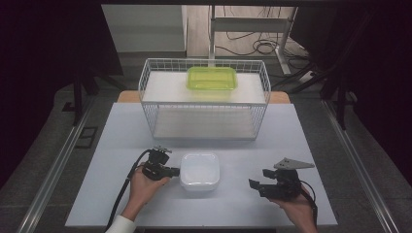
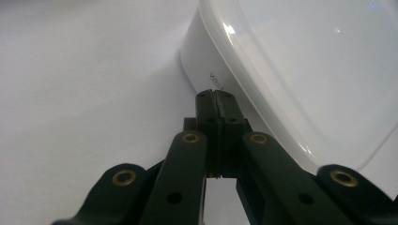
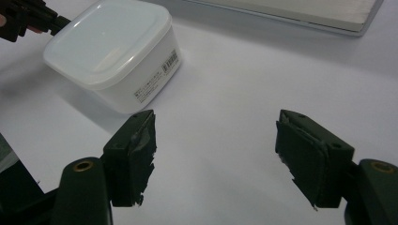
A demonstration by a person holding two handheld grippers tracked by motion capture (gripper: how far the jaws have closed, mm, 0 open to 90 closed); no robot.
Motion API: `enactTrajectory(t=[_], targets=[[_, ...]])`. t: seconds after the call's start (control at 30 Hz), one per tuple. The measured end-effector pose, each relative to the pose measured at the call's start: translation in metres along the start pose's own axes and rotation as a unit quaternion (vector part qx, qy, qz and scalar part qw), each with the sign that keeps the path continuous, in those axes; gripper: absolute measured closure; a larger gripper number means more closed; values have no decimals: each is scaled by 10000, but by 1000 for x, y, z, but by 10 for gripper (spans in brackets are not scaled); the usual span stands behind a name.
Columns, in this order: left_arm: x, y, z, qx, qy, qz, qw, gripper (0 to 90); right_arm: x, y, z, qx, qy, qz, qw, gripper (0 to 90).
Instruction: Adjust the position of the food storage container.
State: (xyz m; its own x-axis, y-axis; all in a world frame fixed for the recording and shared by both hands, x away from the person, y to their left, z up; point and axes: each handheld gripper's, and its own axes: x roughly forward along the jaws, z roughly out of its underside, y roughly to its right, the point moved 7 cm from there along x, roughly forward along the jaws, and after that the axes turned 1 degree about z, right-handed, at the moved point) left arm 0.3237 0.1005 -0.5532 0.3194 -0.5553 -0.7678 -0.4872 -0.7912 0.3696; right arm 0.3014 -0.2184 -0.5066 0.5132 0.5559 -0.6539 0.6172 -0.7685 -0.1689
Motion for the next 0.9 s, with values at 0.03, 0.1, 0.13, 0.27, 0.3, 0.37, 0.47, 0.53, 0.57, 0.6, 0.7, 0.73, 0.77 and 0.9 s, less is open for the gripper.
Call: enactTrajectory(t=[0.03,0.1,0.13,0.27,0.3,0.37,0.47,0.53,0.57,0.6,0.7,0.73,0.77,0.9], targets=[[-3,-1,0,-51,72,14,10000,896,-1,0,0,-12,4,3,10000,292],[-10,-3,1,-65,142,12,9999,895,-1,0,0,-7,12,4,10000,292],[-14,-2,2,-98,209,27,9997,895,-2,1,0,-1,10,3,10000,292],[-23,-1,5,-3,349,46,9994,853,-1,1,0,21,6,-5,10000,287],[-24,0,6,-31,396,37,9992,829,-1,0,0,20,5,0,10000,284],[-30,1,6,-86,513,79,9986,763,-1,0,-1,25,10,10,10000,276],[-39,1,6,-172,690,157,9973,620,-1,1,-1,59,34,29,10000,265],[-46,0,6,-272,814,190,9961,524,-1,1,-1,100,13,-1,9999,264],[-50,0,6,-309,850,217,9957,488,-1,1,-1,115,3,-20,9999,264],[-52,0,6,-340,886,246,9952,457,0,1,0,129,-4,-45,9999,263],[-58,0,9,-391,919,353,9944,399,0,-1,0,169,-26,-125,9998,258],[-59,-1,10,-408,923,398,9941,386,1,-2,0,163,-32,-142,9998,257],[-60,-1,11,-423,916,438,9939,374,1,-3,0,150,-39,-153,9998,255],[-63,-4,12,-512,965,532,9926,342,2,-7,-1,132,-71,-217,9997,250]])
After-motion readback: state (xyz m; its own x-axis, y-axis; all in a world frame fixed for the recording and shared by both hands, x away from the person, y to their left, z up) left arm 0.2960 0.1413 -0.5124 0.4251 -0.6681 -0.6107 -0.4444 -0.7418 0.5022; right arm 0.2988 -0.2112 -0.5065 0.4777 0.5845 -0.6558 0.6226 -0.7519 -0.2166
